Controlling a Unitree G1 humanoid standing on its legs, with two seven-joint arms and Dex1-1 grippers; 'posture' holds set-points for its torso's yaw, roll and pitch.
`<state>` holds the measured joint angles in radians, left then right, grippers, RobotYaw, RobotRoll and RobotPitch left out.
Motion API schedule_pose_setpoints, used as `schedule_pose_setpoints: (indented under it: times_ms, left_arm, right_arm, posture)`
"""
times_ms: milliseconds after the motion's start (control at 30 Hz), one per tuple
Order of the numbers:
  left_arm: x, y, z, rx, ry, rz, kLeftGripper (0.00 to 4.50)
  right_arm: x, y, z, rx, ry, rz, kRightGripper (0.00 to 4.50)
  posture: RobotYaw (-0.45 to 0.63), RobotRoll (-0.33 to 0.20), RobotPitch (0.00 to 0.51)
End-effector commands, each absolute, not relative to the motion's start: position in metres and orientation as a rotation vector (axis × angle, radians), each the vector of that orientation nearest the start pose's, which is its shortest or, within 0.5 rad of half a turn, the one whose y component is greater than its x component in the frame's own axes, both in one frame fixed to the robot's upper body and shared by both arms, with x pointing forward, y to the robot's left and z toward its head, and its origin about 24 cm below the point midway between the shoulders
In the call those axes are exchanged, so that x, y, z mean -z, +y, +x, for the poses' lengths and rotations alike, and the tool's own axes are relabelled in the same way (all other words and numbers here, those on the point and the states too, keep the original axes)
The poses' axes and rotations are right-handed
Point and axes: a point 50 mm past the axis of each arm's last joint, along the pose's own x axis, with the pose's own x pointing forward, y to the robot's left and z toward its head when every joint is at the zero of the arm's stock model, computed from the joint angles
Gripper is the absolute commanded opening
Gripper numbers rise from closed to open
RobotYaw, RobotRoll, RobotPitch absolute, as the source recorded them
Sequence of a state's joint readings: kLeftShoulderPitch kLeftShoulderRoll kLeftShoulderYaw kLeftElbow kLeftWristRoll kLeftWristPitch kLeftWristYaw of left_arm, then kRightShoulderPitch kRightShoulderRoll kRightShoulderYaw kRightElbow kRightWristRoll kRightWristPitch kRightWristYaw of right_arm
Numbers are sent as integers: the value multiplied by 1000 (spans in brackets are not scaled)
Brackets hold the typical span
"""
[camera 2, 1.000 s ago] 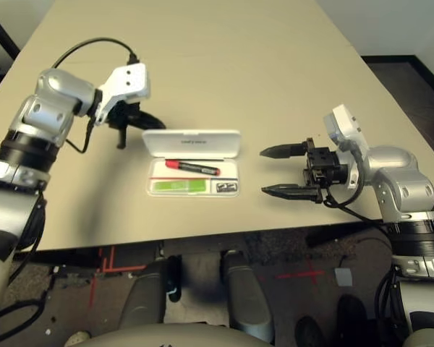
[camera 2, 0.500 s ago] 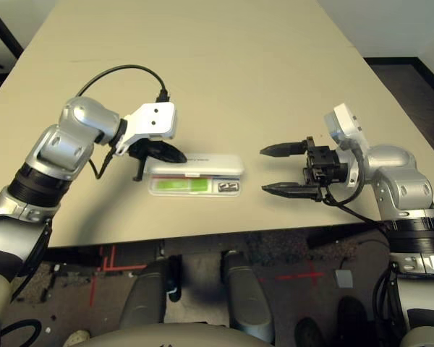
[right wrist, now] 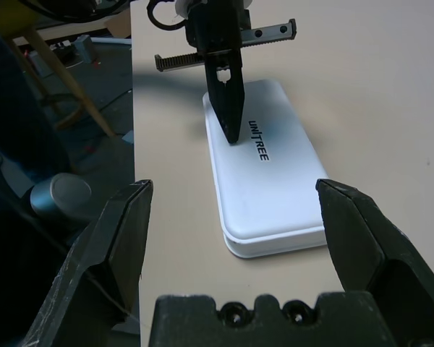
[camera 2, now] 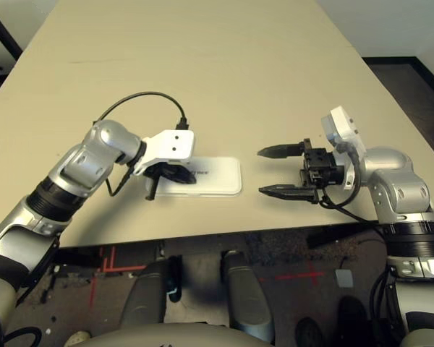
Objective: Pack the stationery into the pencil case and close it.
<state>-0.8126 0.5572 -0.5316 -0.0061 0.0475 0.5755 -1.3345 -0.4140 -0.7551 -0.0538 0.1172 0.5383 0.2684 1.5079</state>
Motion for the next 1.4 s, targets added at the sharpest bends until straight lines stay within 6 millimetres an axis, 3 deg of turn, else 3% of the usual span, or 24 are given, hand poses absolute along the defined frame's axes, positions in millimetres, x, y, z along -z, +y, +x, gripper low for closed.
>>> schedule_pose_setpoints:
  times_ms: [33,167,267,433,533,600,767,1033,1200,1400]
  left_arm:
    - [-135,92,299,1482,582,808,34]
    - [-144,89,300,1473,545,733,34]
    - [-156,89,304,1432,487,653,640]
    - [-178,112,322,1181,333,479,2348]
    - [-185,141,343,858,213,340,3476]
    - [-186,153,349,741,169,294,4360]
    - [-196,197,360,353,-21,170,4467]
    - [-203,252,342,-87,-232,110,4467]
    - [-191,269,326,-283,-321,73,4467]
    - [-174,272,317,-356,-322,47,4467]
  right_arm:
    - [-164,-227,271,-1448,60,-200,4500]
    - [-163,-226,272,-1449,57,-196,4500]
    - [-163,-224,273,-1443,43,-180,4500]
    - [-169,-222,283,-1311,-36,-123,4500]
    - [-173,-225,293,-1159,-99,-75,4500]
    - [-174,-227,298,-1083,-131,-64,4500]
    - [-174,-235,320,-753,-134,-46,4500]
    - [-171,-256,338,-413,-192,-4,4500]
    - [-166,-272,347,-216,-230,16,4500]
    - [-161,-291,352,6,-254,72,4500]
  posture:
    - [-123,0,192]
    - [-117,0,192]
    - [-117,0,192]
    - [-108,0,191]
    - [-87,0,191]
    - [-77,0,192]
    - [-66,0,189]
    - [-54,0,181]
    - [-55,0,177]
    - [-50,0,169]
